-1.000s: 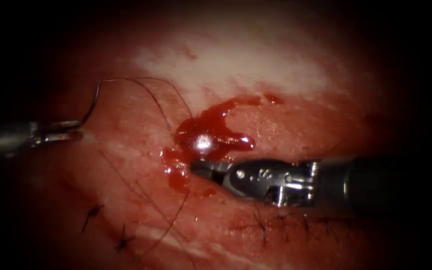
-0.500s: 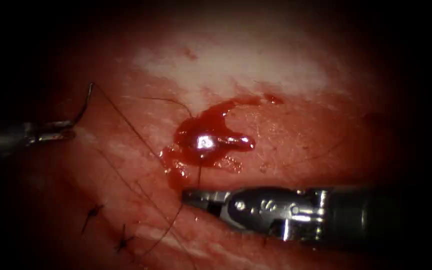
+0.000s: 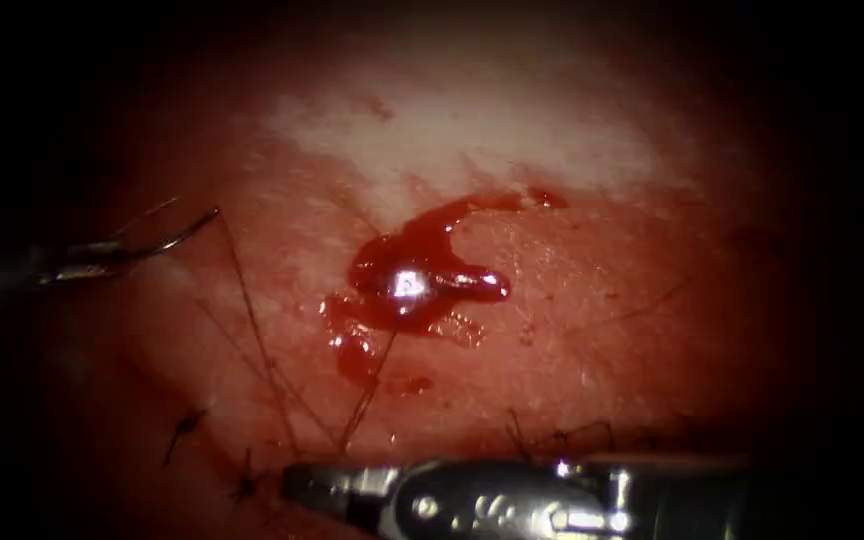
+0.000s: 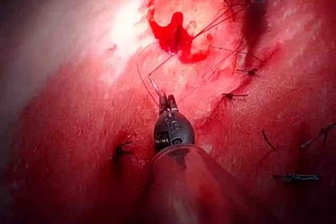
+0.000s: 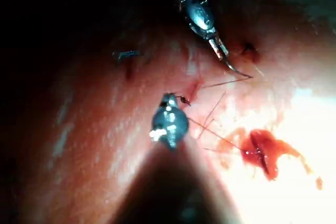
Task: Wound Closure
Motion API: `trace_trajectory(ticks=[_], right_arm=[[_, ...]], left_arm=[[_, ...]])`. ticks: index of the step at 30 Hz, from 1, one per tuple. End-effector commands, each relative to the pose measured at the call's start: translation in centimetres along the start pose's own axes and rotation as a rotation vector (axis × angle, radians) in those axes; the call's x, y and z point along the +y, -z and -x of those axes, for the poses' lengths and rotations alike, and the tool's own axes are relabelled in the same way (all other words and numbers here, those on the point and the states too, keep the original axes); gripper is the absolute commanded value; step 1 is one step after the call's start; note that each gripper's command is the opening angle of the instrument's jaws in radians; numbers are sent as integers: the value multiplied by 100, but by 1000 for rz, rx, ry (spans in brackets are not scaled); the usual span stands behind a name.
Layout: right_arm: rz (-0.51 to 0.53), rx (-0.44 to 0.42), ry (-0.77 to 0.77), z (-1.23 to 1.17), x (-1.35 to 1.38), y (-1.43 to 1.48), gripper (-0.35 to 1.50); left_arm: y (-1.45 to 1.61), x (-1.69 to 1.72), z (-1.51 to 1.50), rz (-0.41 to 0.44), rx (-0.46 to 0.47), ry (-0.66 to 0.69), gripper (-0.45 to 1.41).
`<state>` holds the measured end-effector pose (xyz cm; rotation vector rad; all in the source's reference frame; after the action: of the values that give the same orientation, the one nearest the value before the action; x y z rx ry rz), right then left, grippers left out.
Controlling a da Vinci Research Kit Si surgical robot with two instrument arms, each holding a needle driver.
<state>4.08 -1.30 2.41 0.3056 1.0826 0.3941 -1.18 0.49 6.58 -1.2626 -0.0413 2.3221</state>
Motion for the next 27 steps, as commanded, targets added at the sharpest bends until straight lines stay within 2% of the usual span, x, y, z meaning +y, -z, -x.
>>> trace_trajectory(ticks=[1, 2, 4, 5, 9, 10, 12, 18, 20, 27], right_arm=[[2, 5, 3, 4, -2, -8, 17], [23, 2, 14, 6, 2, -6, 79], [56, -9, 43, 8, 7, -1, 103], [71, -14, 54, 11, 11, 3, 108], [81, -19, 71, 19, 25, 11, 110], [89, -23, 94, 32, 39, 15, 110], [97, -22, 96, 36, 43, 16, 110], [124, -95, 159, 74, 64, 1, 111], [132, -96, 166, 85, 70, -4, 108], [178, -106, 175, 101, 94, -17, 106]], left_arm=[[-7, 5, 5, 1, 0, 2, -45], [-5, 4, 6, 0, -1, 2, -45], [-1, 2, 8, -1, -2, 2, -45], [0, 1, 9, -4, -3, 8, -45], [7, 0, 13, -8, -5, 8, -45], [12, -2, 17, -12, -7, 8, -45], [14, -2, 18, -14, -8, 8, -45], [16, 0, 23, -22, -9, 13, -45], [16, 0, 24, -23, -9, 12, -45], [10, 2, 25, -30, -10, 18, -45]])
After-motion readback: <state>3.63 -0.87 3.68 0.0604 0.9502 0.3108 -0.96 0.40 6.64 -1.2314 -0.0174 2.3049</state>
